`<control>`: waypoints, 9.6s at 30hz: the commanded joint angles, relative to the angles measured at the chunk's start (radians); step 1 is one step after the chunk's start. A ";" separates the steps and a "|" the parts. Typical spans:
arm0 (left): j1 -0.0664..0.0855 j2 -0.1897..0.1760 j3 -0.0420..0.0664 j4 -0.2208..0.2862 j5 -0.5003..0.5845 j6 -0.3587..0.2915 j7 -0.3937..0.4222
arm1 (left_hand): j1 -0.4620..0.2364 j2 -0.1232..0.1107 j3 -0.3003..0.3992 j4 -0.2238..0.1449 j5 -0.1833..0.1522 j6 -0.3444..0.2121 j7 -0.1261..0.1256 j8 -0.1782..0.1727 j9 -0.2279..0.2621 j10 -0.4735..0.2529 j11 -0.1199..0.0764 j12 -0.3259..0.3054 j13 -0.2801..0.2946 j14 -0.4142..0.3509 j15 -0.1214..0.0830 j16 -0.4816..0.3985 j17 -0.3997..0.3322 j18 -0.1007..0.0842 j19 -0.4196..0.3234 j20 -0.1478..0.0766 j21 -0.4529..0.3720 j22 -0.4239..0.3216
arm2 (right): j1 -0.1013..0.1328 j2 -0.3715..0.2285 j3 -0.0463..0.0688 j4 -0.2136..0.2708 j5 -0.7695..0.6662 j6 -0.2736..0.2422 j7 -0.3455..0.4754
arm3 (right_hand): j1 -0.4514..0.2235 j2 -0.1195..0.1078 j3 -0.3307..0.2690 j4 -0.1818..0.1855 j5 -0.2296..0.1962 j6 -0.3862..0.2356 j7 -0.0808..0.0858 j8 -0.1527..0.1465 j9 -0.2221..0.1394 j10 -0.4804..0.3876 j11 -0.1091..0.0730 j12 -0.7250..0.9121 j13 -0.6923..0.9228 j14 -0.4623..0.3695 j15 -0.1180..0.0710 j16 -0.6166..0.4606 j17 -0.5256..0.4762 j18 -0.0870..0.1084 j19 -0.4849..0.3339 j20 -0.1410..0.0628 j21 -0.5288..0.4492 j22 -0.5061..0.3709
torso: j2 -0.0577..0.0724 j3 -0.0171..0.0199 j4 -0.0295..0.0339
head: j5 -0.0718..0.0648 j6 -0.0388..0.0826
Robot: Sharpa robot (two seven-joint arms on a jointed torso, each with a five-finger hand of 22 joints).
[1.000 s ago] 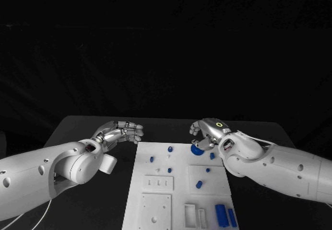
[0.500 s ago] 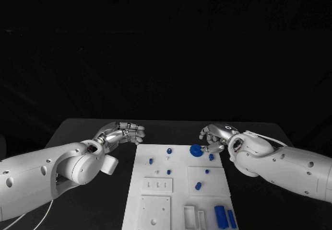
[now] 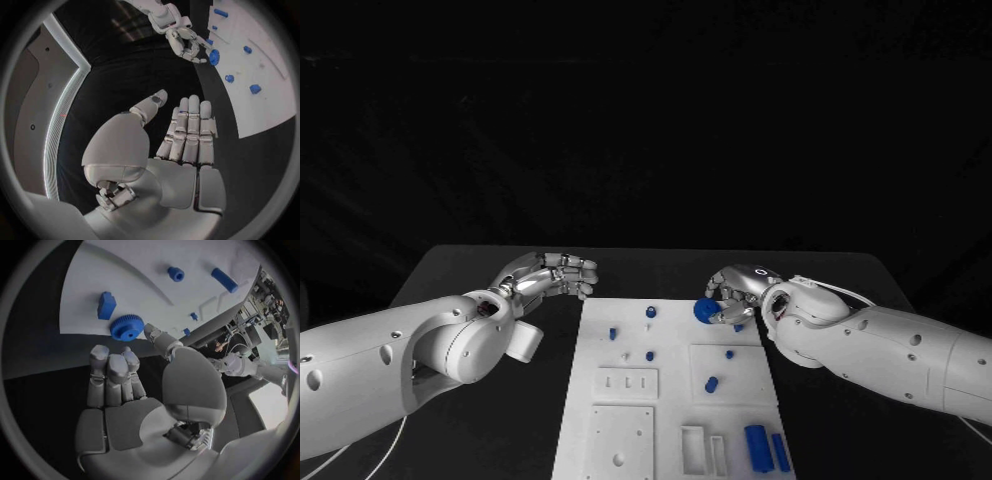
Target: Assemble the parts on the task board
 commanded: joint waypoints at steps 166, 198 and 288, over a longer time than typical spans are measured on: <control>0.001 0.033 0.000 -0.024 0.006 0.019 -0.001 | -0.026 0.000 0.005 0.001 -0.003 -0.017 0.007 -0.006 -0.006 -0.018 0.004 -0.017 0.005 -0.004 0.005 -0.007 0.005 0.012 -0.011 0.002 0.008 0.014 | -0.063 0.216 -0.060 -0.023 -0.164 -0.087 -0.063 | -0.126 0.003 0.084 0.116 0.179 -0.034 -0.025 -0.007 0.003 0.046 -0.023 0.115 0.019 0.003 -0.020 -0.016 0.080 0.031 -0.007 -0.028 0.061 0.015 | -0.003 -0.0007 -0.0027 | 0.014 -0.012; 0.001 0.018 0.000 -0.029 0.006 0.014 0.004 | -0.020 -0.001 0.009 -0.004 -0.003 -0.016 0.008 -0.005 -0.006 -0.020 0.006 -0.020 0.005 -0.003 0.004 -0.007 0.006 0.013 -0.011 0.002 0.010 0.014 | -0.023 -0.097 0.033 0.078 0.288 -0.099 0.281 | -0.055 0.036 0.056 0.038 0.120 -0.028 0.014 0.011 0.006 0.023 0.014 0.118 0.008 0.004 0.015 -0.022 0.097 0.031 -0.008 -0.032 0.062 0.018 | -0.006 0.0015 -0.0158 | 0.001 0.002; 0.000 0.022 -0.001 -0.059 0.003 0.032 -0.002 | -0.019 0.000 0.010 -0.005 -0.004 -0.017 0.009 -0.003 -0.006 -0.019 0.005 -0.021 0.008 -0.004 0.005 -0.008 0.008 0.013 -0.012 0.002 0.011 0.014 | -0.128 -0.035 0.022 -0.166 0.286 -0.013 0.345 | 0.001 0.131 0.082 -0.009 -0.071 0.105 -0.022 0.075 0.016 0.022 -0.019 0.136 -0.010 0.005 -0.015 -0.044 0.125 0.031 -0.029 -0.019 0.063 0.019 | -0.014 0.0042 -0.0253 | 0.009 -0.011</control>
